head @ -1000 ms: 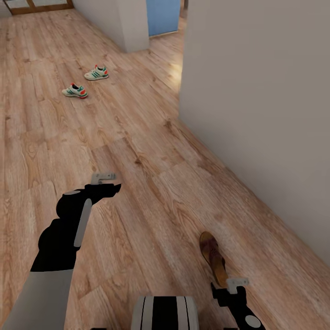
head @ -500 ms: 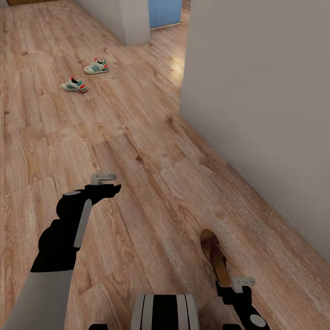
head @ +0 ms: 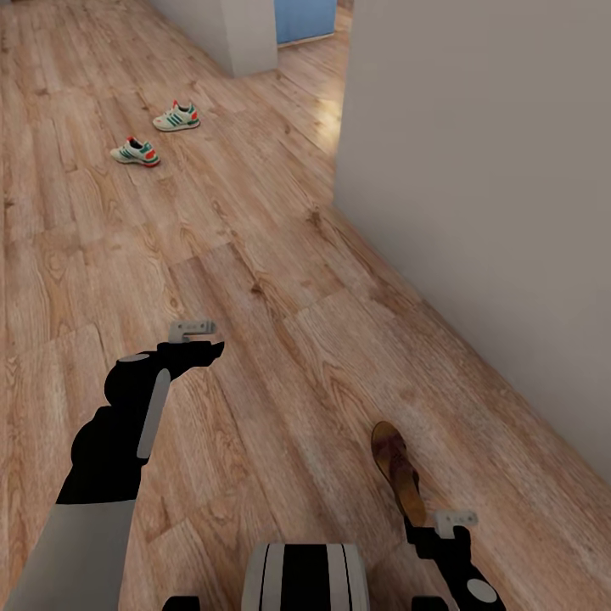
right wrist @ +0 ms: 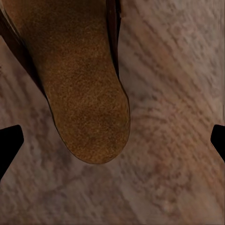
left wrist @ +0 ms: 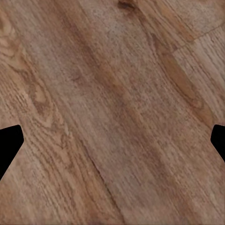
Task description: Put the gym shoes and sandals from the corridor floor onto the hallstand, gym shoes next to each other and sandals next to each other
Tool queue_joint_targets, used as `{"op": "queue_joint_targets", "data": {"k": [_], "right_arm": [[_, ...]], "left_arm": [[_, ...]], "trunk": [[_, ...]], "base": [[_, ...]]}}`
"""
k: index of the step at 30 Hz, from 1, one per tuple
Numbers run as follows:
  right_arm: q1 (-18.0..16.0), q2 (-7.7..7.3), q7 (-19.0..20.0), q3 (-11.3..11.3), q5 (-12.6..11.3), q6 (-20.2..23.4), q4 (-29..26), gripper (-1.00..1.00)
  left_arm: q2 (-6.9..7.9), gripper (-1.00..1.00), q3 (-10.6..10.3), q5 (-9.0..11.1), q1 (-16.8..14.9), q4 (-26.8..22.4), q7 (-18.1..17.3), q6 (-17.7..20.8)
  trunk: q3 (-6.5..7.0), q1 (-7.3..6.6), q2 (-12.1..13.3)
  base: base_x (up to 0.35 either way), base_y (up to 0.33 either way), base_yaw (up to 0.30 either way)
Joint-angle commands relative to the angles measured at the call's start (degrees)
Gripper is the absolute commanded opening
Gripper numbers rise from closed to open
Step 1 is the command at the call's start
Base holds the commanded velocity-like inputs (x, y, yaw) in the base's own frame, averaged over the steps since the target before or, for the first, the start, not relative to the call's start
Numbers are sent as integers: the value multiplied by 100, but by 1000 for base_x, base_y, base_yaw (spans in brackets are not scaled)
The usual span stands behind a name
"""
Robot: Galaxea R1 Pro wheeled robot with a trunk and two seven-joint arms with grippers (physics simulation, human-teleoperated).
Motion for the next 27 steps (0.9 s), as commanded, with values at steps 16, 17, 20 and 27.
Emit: {"op": "queue_joint_targets", "data": {"k": [16, 17, 20, 27], "right_arm": [[-1, 10, 0, 0, 0, -2, -127, 100], [-1, 10, 1, -1, 0, -2, -127, 100], [0, 11, -1, 1, 0, -2, -128, 100], [0, 12, 1, -2, 2, -2, -128, 100]], "left_arm": [[0, 100, 0, 0, 0, 0, 0, 0], [0, 100, 0, 0, 0, 0, 0, 0], [0, 100, 0, 0, 0, 0, 0, 0], [0, 100, 0, 0, 0, 0, 0, 0]], "trunk": [[-246, 18, -9], [-277, 21, -11], [-370, 28, -15], [-577, 46, -24]], "base": [[0, 0, 0], [0, 0, 0], [0, 0, 0], [0, 0, 0]]}}
